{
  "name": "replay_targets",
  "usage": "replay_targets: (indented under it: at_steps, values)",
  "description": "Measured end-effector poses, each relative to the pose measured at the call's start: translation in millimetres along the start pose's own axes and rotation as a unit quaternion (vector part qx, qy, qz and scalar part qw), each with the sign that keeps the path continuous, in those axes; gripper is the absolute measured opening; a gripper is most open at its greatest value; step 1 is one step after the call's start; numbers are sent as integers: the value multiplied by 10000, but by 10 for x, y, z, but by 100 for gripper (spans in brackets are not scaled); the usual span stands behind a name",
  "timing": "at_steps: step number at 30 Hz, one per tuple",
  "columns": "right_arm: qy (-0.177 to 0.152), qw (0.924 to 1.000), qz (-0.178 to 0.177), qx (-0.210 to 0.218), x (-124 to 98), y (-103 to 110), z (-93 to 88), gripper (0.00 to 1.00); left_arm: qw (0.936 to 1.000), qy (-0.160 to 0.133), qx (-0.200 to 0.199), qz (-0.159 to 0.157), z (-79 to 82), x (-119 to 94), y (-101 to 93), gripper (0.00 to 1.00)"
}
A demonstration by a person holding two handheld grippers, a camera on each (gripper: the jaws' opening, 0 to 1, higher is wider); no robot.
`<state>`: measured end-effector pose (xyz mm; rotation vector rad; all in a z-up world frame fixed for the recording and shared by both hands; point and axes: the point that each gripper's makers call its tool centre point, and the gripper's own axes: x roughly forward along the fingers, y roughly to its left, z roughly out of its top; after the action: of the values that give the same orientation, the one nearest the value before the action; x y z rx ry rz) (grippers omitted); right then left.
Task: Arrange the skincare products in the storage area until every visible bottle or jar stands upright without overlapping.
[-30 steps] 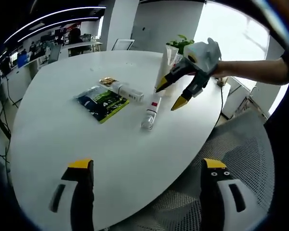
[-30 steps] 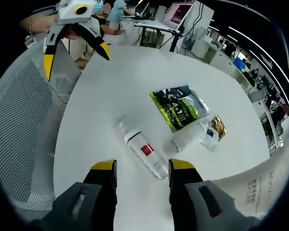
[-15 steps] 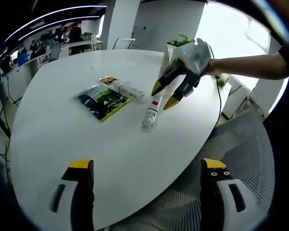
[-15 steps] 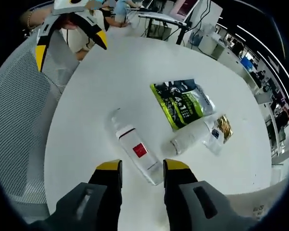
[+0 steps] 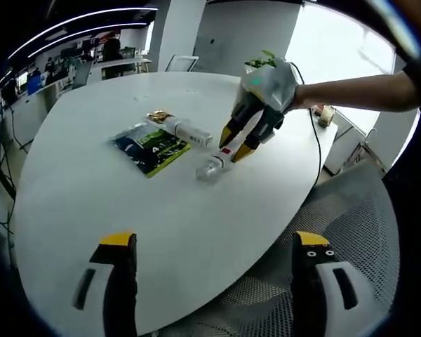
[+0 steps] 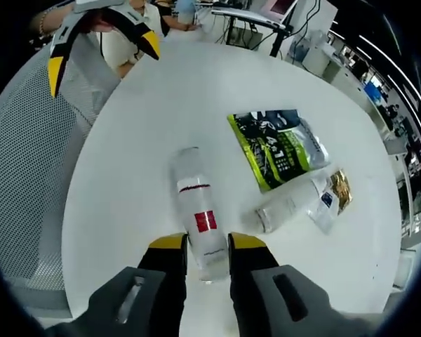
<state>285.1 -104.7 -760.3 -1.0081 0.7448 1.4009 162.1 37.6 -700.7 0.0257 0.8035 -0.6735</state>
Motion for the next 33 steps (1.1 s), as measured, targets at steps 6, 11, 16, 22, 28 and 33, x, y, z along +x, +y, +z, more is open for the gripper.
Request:
replay_targets:
  at_steps: [6,11,16,22,28,33]
  values:
    - [77,10000,47,-19,42,33,-30,20,10000,17,4,0,2,1,-12,86]
    - [22,9998,4,193,19,34,-36,20,10000,43,22,-34,-2,8,-34,86]
    - [26,9998,-49,190,22,34,-35,19,10000,16,1,-27,5,6,-25,86]
    - [46,9996,-189,220,28,47,-28,19,10000,-8,18,-74,20,3,-48,87]
    - [-156,9982,-363,459,15,127,22,18,9999,-77,-21,-134,60,-8,-78,86]
    - [-314,9963,-509,610,-46,166,24,18,9998,-80,-32,-165,75,-4,-93,86]
